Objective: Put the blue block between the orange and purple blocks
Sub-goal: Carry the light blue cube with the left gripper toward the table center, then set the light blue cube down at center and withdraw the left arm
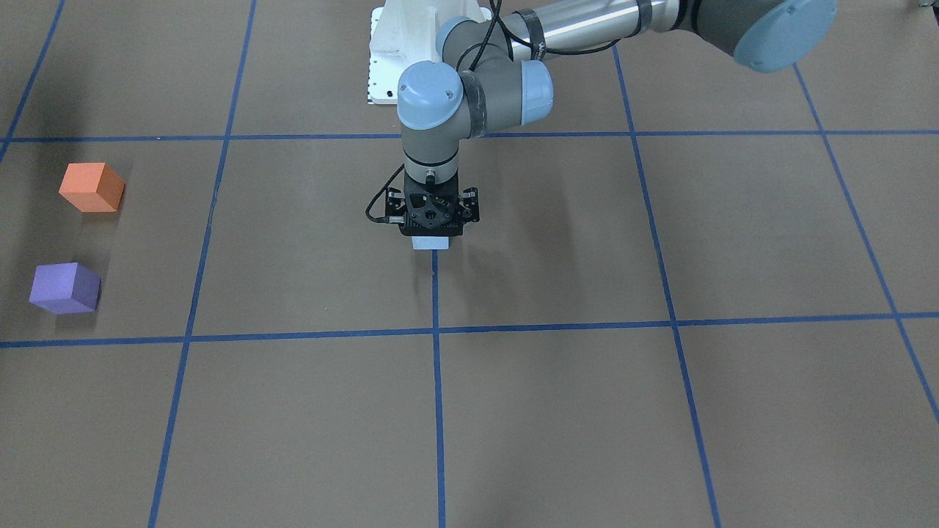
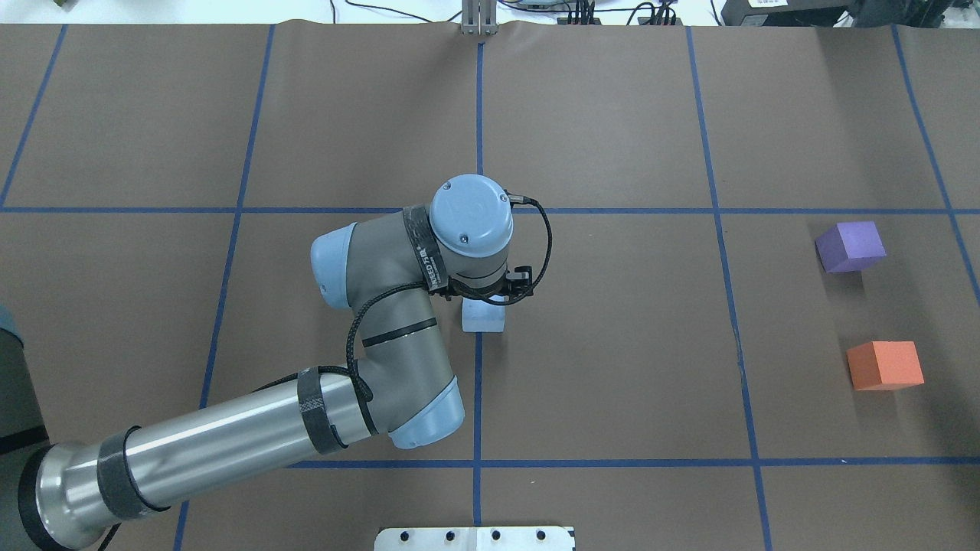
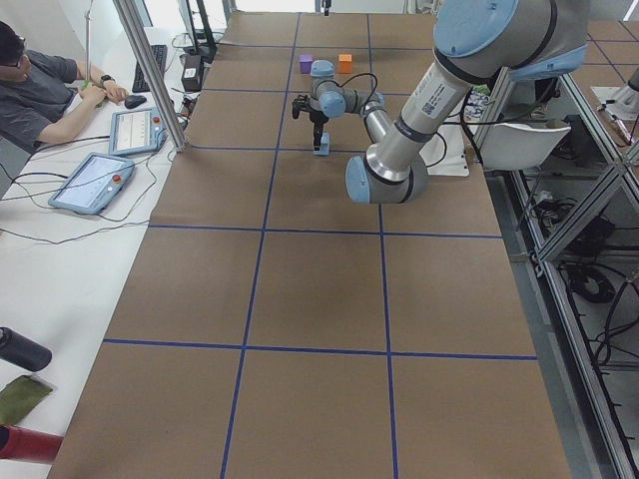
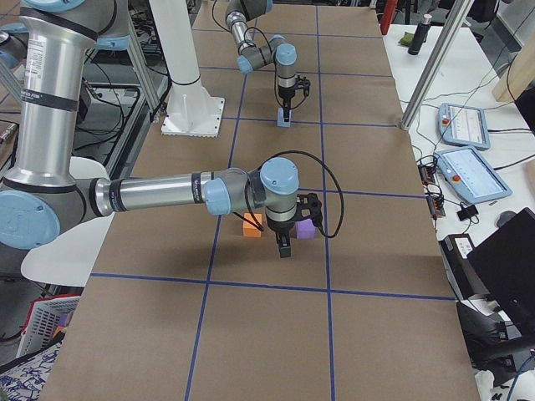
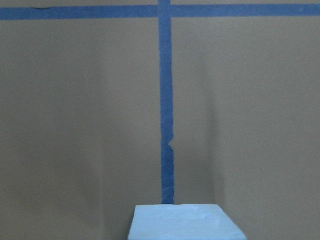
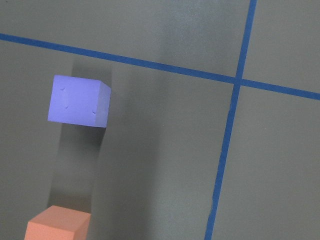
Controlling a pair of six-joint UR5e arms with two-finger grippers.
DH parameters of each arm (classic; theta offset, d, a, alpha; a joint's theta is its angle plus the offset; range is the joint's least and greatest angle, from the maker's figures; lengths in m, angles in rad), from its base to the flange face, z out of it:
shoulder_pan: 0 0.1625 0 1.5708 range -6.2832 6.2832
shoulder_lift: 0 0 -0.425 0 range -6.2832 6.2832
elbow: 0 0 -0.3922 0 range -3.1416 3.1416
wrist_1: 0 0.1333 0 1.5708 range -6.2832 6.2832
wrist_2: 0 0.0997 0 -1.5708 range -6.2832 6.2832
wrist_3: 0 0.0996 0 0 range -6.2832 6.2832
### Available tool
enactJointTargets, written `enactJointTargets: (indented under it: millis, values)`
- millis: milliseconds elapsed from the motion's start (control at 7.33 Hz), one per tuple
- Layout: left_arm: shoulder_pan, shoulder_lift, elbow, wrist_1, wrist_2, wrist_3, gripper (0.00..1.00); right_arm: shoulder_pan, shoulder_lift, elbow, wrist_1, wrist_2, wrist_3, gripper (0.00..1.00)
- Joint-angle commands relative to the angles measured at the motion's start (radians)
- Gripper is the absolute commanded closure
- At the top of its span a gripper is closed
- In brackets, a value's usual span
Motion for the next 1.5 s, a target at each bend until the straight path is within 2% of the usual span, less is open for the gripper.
enactJointTargets:
  millis: [0,136,273,409,545,818,955,1227,1364]
  values:
    - [-0.08,0.006,-0.125,0.152,-0.072,0.094,0.01,-0.009,0.008,0.025,0.002,0.019,0.067,0.0]
    - [-0.134,0.073,-0.266,0.268,-0.124,0.219,0.01,-0.044,0.014,0.059,0.036,0.019,0.173,0.0]
    - [-0.192,0.203,-0.424,0.326,-0.152,0.325,0.01,-0.104,0.016,0.083,0.103,0.014,0.307,0.0]
    - [-0.269,0.354,-0.544,0.345,-0.178,0.48,0.01,-0.168,0.055,0.117,0.116,0.005,0.467,0.0]
    - [-0.379,0.474,-0.591,0.345,-0.233,0.654,0.01,-0.23,0.1,0.137,0.116,0.003,0.576,0.0]
    - [-0.662,0.657,-0.588,0.343,-0.365,1.115,0.01,-0.361,0.228,0.142,0.116,-0.036,0.811,0.0]
    - [-0.782,0.708,-0.559,0.343,-0.405,1.254,0.01,-0.438,0.288,0.157,0.114,-0.071,0.936,0.0]
    - [-0.945,0.805,-0.483,0.329,-0.418,1.479,0.01,-0.646,0.44,0.16,0.076,-0.238,1.159,0.0]
    - [-1.034,0.825,-0.411,0.331,-0.48,1.601,0.01,-0.749,0.548,0.157,-0.038,-0.312,1.221,0.0]
